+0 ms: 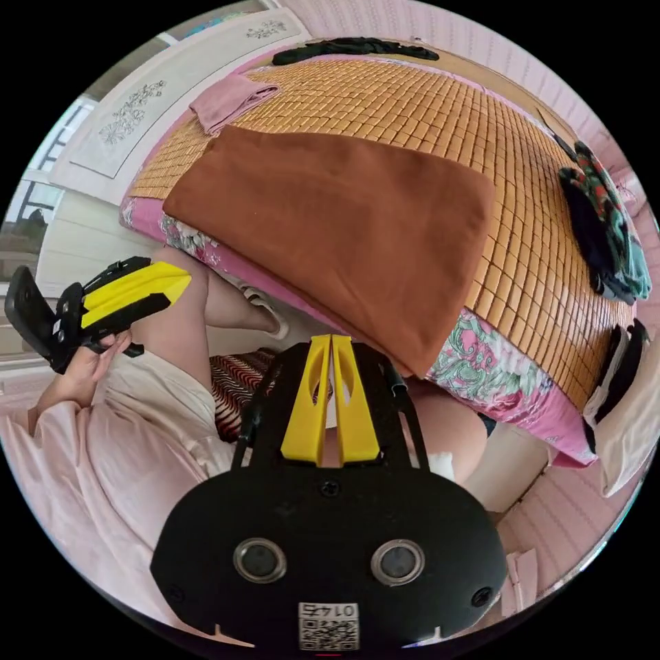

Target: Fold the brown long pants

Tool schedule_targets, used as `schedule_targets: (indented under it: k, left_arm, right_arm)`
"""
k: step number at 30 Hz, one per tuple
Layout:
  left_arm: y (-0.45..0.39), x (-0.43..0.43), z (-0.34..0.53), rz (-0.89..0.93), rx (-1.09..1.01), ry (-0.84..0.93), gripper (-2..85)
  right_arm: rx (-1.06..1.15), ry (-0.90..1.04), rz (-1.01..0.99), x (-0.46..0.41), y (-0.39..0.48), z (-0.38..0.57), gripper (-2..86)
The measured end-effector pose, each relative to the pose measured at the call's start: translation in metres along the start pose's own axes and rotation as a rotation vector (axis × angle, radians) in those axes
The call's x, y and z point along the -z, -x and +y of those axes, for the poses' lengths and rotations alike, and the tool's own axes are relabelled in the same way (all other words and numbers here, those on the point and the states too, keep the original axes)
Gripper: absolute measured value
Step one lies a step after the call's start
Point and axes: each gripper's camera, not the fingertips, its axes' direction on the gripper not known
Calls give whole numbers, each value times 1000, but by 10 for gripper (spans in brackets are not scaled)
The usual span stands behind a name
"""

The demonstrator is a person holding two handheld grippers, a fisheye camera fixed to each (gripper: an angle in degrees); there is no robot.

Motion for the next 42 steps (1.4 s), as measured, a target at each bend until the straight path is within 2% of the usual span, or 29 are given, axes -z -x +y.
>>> schedule_targets:
  k: [2, 4, 6, 10, 14, 15, 17, 23, 28, 34, 36, 42]
  left_arm:
    - [-8, -17, -7, -94, -90, 16, -10]
    - [-10, -52, -15, -189, -179, 109, -10]
    - [-2, -73, -24, -211, -143, 165, -10]
    - [11, -101, -50, -166, -81, 194, -10]
    - [14, -140, -49, -184, -140, 282, -10]
    - [14, -145, -49, -185, -147, 279, -10]
    - [16, -151, -53, -183, -152, 295, -10]
    - [43, -162, -59, -33, -52, 246, -10]
    - [45, -174, -66, -38, -54, 239, -10]
    - [49, -188, -76, -27, -73, 256, -10]
    - [51, -192, -78, -17, -83, 257, -10]
    - [49, -205, -82, -42, -92, 248, -10]
  right_arm:
    - [98, 18, 53, 6, 19, -36, -9]
    - [169, 42, 93, 10, 31, -75, -9]
    - [236, 93, 126, 14, 44, -129, -10]
    - [268, 76, 228, 19, 63, -205, -10]
    - [191, 194, 134, -14, 72, -272, -9]
    - [147, 255, 116, -32, 71, -282, -9]
    - [130, 202, 116, -30, 72, -289, -9]
    - [173, 244, 15, -22, 63, -320, -10]
    - [201, 147, 132, 1, 61, -354, -9]
    - [217, 333, 144, -35, 57, -395, -9]
    - [274, 458, 156, -45, 57, -410, -10]
    - [298, 621, 79, -64, 33, -421, -10]
